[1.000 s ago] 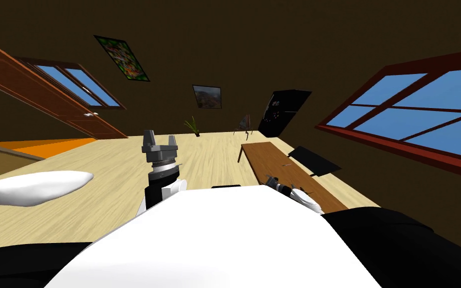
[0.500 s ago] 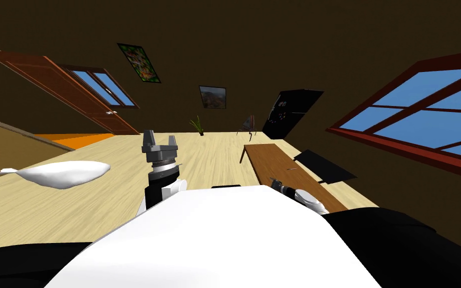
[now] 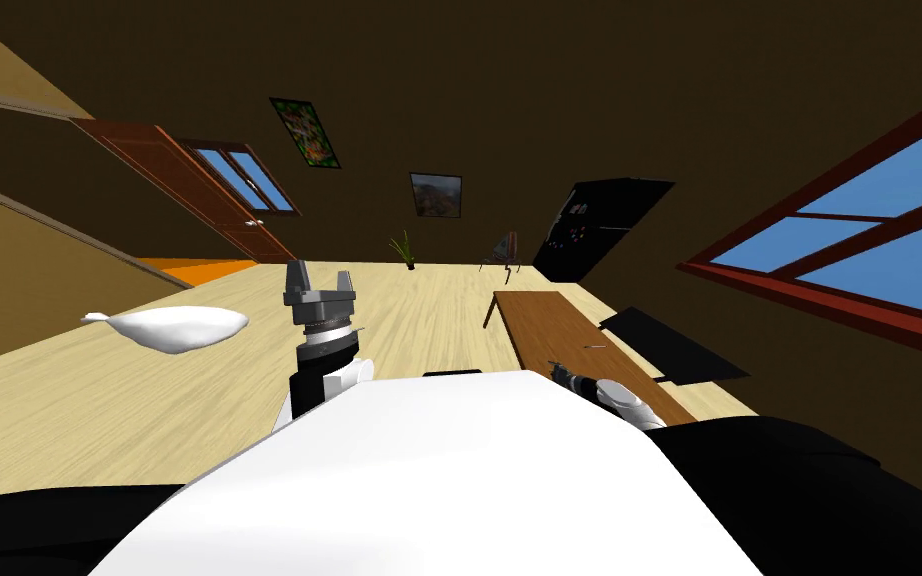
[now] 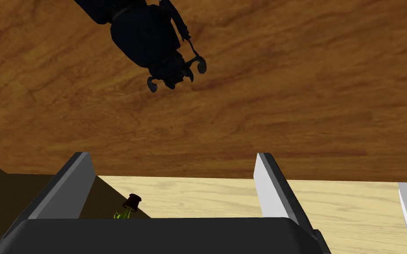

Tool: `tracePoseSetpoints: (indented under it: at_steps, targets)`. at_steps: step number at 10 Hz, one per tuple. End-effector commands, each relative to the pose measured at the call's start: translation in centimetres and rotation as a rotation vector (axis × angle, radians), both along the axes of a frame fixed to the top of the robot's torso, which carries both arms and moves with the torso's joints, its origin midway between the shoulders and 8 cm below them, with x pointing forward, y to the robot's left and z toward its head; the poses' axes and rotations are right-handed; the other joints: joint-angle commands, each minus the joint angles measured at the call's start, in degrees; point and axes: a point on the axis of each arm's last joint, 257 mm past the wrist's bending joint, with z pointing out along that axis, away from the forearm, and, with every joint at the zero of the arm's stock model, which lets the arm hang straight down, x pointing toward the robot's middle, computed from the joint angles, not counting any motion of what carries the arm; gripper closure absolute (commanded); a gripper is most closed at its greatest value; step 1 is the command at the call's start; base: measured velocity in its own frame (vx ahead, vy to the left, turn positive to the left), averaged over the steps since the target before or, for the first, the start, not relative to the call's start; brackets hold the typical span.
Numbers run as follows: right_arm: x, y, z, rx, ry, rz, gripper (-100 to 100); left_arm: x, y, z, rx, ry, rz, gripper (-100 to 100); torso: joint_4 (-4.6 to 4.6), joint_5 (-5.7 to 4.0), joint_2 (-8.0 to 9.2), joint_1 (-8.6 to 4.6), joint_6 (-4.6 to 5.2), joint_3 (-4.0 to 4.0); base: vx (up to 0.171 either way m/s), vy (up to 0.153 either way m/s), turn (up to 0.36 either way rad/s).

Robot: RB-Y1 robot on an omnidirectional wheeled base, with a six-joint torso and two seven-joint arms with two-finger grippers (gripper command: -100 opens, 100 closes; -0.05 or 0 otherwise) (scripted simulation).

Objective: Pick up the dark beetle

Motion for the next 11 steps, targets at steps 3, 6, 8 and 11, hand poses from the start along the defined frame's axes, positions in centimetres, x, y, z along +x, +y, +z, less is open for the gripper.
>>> tracePoseSetpoints:
  at_steps: [3, 6, 8, 11]
  targets:
    - [-1.9, -2.6, -0.7, -0.085, 0.071, 0.052, -100, 0.0, 0.0, 0.0, 0.000, 0.000, 0.000, 0, 0.00, -0.01, 0.02, -0.01, 0.01, 0.01, -0.010, -0.008, 0.082]
    - [-4.3, -6.1, -0.9, -0.184, 0.160, 0.106, -100, 0.0, 0.0, 0.0, 0.000, 0.000, 0.000, 0, 0.00, 0.00, 0.01, 0.02, 0.01, 0.01, -0.012, -0.002, 0.148]
    - [-5.6, -7.6, -1.0, -0.228, 0.206, 0.137, -100, 0.0, 0.0, 0.0, 0.000, 0.000, 0.000, 0, 0.01, 0.01, 0.02, 0.02, 0.02, 0.01, -0.012, -0.004, 0.102]
    - [-7.3, -9.0, -1.1, -0.279, 0.268, 0.186, -100, 0.0, 0.0, 0.0, 0.000, 0.000, 0.000, 0, 0.00, 0.00, 0.00, 0.02, -0.01, 0.00, -0.009, -0.004, 0.094]
